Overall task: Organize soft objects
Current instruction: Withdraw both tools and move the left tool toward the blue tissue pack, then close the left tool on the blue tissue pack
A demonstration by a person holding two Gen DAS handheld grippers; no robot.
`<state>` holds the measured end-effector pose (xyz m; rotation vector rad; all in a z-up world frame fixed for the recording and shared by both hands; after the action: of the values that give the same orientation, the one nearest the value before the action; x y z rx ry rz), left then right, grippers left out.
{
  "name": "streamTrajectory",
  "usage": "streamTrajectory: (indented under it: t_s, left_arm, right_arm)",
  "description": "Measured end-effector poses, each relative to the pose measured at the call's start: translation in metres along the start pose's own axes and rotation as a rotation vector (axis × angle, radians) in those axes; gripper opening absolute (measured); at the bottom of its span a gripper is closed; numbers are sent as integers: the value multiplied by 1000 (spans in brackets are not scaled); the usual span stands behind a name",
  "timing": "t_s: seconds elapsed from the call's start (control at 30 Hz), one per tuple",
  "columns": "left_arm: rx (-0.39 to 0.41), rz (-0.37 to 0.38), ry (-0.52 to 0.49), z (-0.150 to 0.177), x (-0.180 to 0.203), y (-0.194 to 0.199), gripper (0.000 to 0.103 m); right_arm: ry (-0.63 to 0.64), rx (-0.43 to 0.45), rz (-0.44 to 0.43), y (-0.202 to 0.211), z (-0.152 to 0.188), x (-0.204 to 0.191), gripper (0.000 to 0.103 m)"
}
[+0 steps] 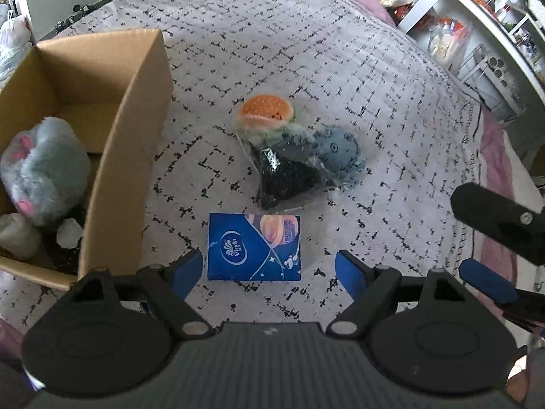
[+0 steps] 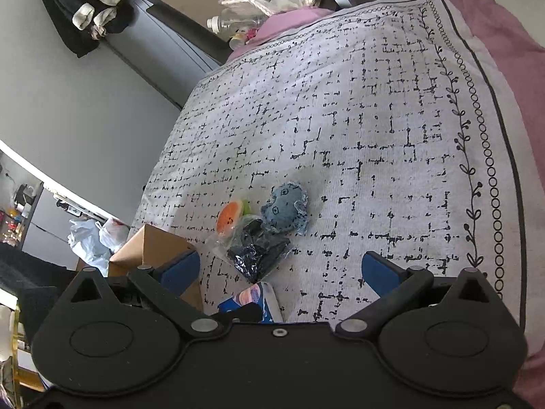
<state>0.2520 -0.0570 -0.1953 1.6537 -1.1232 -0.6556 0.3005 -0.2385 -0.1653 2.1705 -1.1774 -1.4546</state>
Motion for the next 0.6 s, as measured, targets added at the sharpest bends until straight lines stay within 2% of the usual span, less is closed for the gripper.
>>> streamTrajectory:
  t_s: [0.27,0.47,0.53,0.6]
  left_arm:
    - [-21,-41,10,0,3,-26,84]
    - [-39,-58,33,1,1,-41,83]
    - [-23,-63,32,1,2,-40,73]
    - [-18,-47,37,-1,1,-38,71]
  right_arm:
    - [3,-30,-3,-14,0,4,100]
    - [19,-45,-9,-23,-1,3,89]
    - [32,-50,-12,-26,-1,2,83]
    - [36,-50,-12,-30,-2,3,78]
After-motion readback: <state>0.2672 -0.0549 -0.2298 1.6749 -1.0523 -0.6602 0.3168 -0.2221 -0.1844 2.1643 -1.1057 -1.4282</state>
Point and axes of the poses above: each gripper's, at about its wrist camera, not at the fingertips, and y roughly against the way its jaws point, x to its right, z to its underside, the point moved 4 cm from there along -y, roughly the way its jaws point, and after that the axes turned 10 degrees about -z, right-handed, at the moved point
